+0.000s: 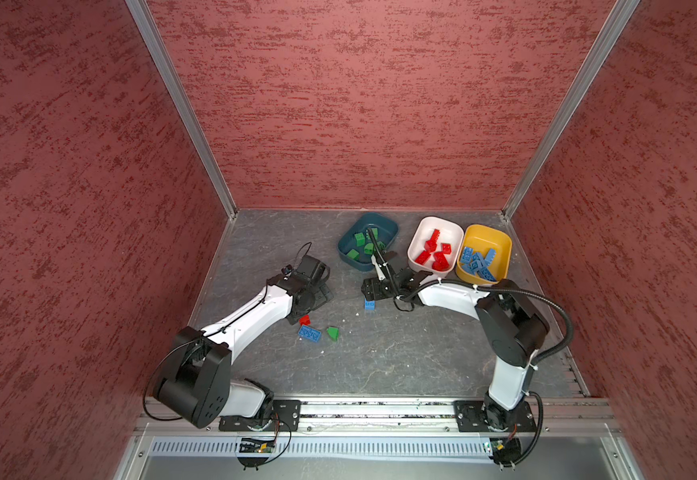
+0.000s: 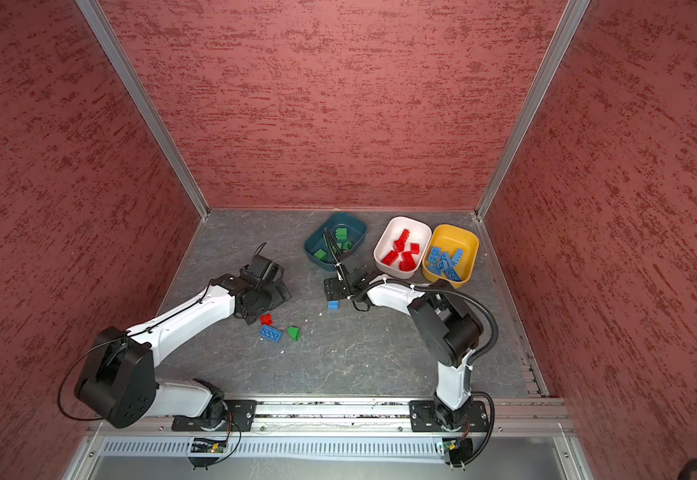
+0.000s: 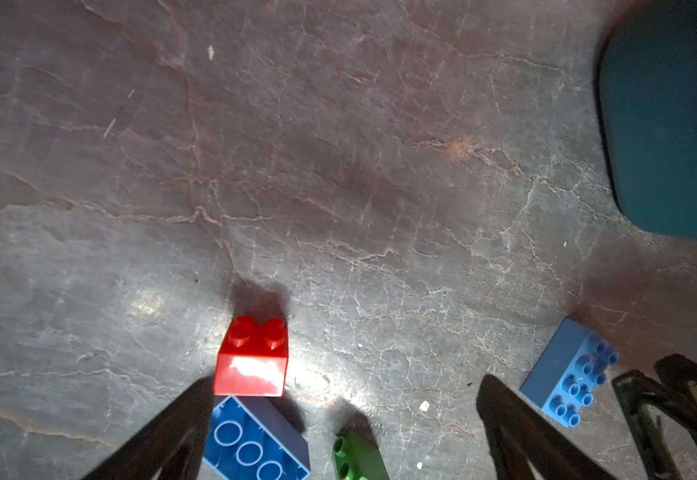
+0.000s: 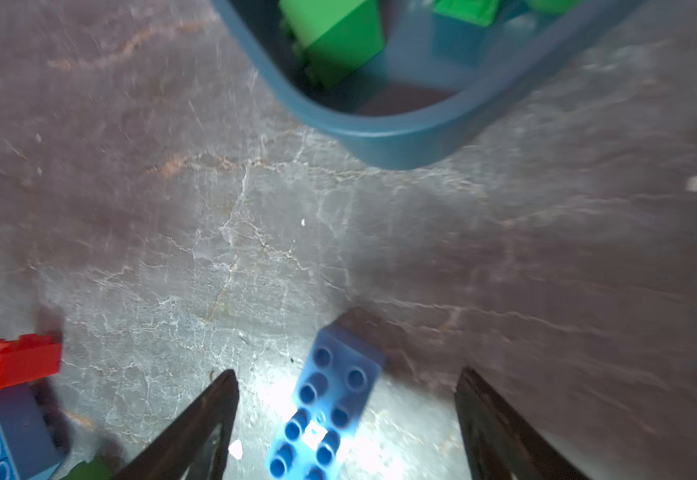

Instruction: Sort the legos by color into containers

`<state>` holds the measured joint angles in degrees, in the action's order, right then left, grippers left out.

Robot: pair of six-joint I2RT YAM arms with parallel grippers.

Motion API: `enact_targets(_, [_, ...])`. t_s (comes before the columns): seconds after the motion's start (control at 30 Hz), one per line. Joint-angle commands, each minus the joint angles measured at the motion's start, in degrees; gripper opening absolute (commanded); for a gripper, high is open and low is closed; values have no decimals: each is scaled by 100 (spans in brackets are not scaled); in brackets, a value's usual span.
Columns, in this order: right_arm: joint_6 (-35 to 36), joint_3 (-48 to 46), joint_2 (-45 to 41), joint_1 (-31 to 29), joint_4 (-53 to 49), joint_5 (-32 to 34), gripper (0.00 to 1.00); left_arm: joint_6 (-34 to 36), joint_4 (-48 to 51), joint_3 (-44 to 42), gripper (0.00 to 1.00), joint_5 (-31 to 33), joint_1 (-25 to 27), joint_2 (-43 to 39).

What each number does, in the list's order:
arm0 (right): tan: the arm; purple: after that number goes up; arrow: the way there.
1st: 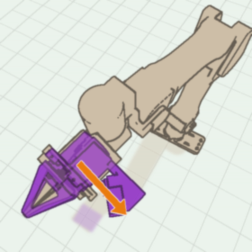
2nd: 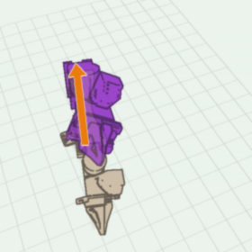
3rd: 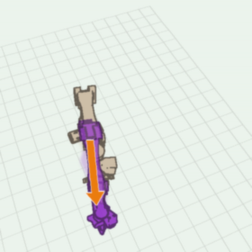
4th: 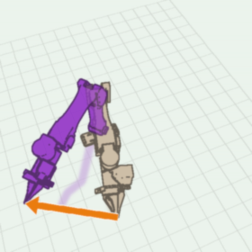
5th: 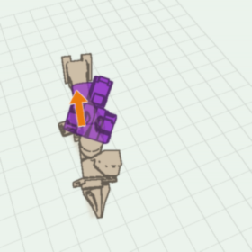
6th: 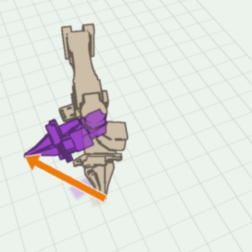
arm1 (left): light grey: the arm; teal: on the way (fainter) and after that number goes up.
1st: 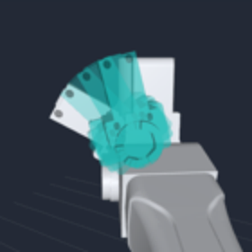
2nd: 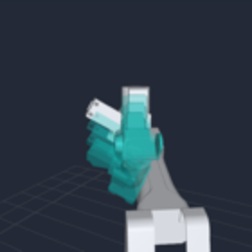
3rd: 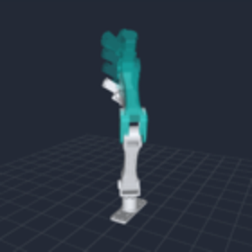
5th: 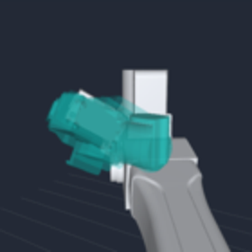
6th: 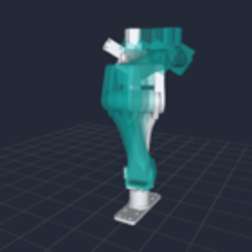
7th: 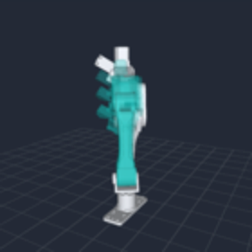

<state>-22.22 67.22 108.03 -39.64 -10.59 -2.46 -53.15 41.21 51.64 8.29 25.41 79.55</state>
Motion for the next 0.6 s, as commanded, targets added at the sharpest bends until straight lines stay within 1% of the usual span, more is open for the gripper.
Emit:
enact_targets(0.0, [193,314,155,-178,-425,344,81,-9,145,23,99,282,75,-69])
enact_targets(0.1, [300,320,218,-288,-582,619,77,108,241,171,99,481,238,42])
enact_targets(0.17, [378,309,232,-330,-622,582,73,198,293,264,99,566,301,131])
enact_targets(0.27, [473,430,381,-385,-807,360,70,298,248,312,99,587,341,187])
enact_targets(0.37, [499,537,510,-508,-994,501,67,322,187,308,99,562,342,213])
enact_targets(0.57, [504,532,549,-565,-1128,677,58,492,137,386,99,675,565,324])
